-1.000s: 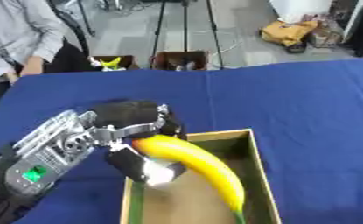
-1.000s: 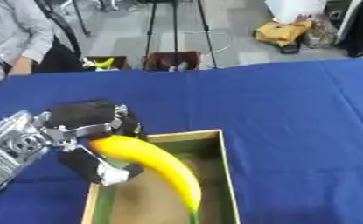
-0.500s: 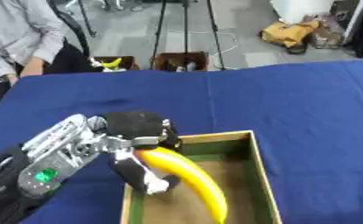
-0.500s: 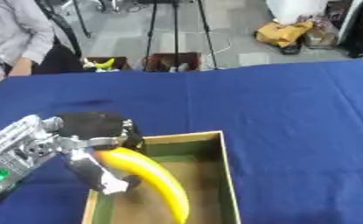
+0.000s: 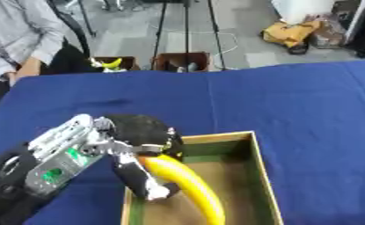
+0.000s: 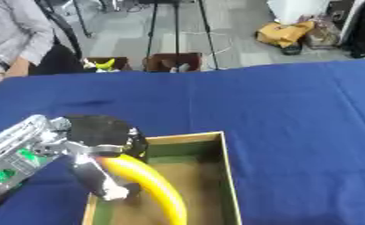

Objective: Pick up objects on the table and place them in the box.

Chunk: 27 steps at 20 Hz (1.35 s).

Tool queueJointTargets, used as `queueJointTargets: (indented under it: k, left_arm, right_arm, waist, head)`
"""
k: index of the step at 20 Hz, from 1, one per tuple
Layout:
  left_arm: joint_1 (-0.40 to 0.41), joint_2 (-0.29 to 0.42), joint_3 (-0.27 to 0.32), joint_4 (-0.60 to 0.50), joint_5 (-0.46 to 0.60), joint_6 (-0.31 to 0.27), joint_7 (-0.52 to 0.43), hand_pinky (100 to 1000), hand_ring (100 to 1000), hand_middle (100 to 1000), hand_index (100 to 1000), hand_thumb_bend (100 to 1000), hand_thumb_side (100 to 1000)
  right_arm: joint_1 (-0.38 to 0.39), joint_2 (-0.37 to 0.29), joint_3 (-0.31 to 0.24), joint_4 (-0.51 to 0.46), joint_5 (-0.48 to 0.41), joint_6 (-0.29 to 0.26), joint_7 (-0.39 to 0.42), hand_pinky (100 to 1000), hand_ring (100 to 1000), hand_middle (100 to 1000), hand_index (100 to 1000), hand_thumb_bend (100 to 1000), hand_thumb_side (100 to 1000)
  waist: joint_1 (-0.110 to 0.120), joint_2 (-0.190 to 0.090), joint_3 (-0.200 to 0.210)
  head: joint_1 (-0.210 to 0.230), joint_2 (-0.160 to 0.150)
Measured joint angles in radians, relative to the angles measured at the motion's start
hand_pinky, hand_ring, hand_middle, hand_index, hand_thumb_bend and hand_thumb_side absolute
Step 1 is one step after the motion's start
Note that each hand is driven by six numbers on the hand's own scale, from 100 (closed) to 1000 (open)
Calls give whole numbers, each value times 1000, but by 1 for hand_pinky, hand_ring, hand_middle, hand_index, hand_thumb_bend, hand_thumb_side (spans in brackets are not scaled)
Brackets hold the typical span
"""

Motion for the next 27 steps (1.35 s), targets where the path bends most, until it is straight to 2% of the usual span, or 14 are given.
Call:
queueJointTargets:
  k: [5,6,8,17,27]
  left_arm:
    - [0,-3,0,-4,1,-18,-32,441,681,719,864,100,680]
    - [0,-3,0,-5,1,-20,-34,465,721,754,884,100,693]
    - [-1,-3,0,-7,1,-23,-39,488,742,766,887,112,694]
    - [-15,-3,14,-43,-35,-36,-39,509,755,758,858,100,640]
    - [-37,-12,45,-87,-34,-37,-39,506,742,734,809,100,642]
  right_arm:
    - [0,0,0,0,3,1,-1,701,449,473,609,100,1000]
    - [0,0,0,0,3,1,-1,701,449,473,609,100,1000]
    - [0,0,0,0,3,1,-2,702,448,473,609,100,1000]
    - [0,0,6,0,8,4,-4,703,448,473,609,100,1000]
    - [0,0,6,0,9,7,-7,704,448,474,609,100,1000]
  waist:
    - [0,0,1]
    - [0,0,1]
    - [0,1,1]
    - [1,2,5]
    - [2,-1,6]
  head:
    - [0,0]
    - [0,-1]
    - [0,-4]
    - [0,-8]
    - [-1,-9]
